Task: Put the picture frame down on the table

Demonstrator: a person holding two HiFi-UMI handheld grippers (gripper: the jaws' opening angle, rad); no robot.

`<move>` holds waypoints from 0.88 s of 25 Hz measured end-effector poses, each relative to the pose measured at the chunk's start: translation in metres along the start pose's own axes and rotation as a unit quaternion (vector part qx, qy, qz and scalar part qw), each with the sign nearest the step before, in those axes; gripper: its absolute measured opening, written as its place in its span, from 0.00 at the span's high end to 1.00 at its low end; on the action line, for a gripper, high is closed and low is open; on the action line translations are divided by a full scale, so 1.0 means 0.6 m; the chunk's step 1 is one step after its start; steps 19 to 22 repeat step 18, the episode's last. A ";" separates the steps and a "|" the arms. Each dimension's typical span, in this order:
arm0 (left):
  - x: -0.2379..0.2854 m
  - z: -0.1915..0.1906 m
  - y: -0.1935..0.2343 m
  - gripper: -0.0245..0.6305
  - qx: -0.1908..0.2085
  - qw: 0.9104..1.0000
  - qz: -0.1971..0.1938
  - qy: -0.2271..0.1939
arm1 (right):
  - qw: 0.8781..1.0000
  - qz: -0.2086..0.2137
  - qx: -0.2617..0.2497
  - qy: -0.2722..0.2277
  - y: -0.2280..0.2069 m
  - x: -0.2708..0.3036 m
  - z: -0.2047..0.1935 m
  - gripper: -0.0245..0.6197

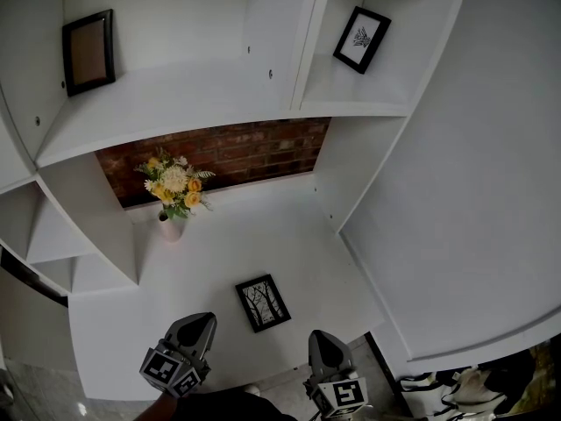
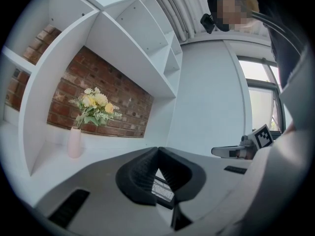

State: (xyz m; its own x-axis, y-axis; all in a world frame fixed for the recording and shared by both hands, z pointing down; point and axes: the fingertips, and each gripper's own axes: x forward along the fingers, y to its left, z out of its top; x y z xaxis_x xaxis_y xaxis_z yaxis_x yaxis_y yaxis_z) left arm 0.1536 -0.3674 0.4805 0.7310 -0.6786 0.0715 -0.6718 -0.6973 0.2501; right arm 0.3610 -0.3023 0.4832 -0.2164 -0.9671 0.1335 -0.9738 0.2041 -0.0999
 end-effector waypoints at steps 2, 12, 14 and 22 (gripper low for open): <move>-0.001 0.001 -0.002 0.96 -0.001 1.000 -0.001 0.002 | 1.000 -0.001 0.002 0.000 0.001 -0.002 -0.001 0.96; -0.010 -0.004 -0.003 0.96 -0.003 1.000 -0.001 0.008 | 1.000 -0.004 0.009 -0.004 0.007 -0.012 -0.013 0.96; -0.009 -0.005 -0.004 0.96 -0.003 1.000 -0.003 0.008 | 1.000 -0.003 0.012 0.002 0.010 -0.013 -0.012 0.96; -0.011 -0.011 -0.007 0.96 -0.005 1.000 -0.004 0.011 | 1.000 -0.004 0.011 0.000 0.008 -0.017 -0.018 0.96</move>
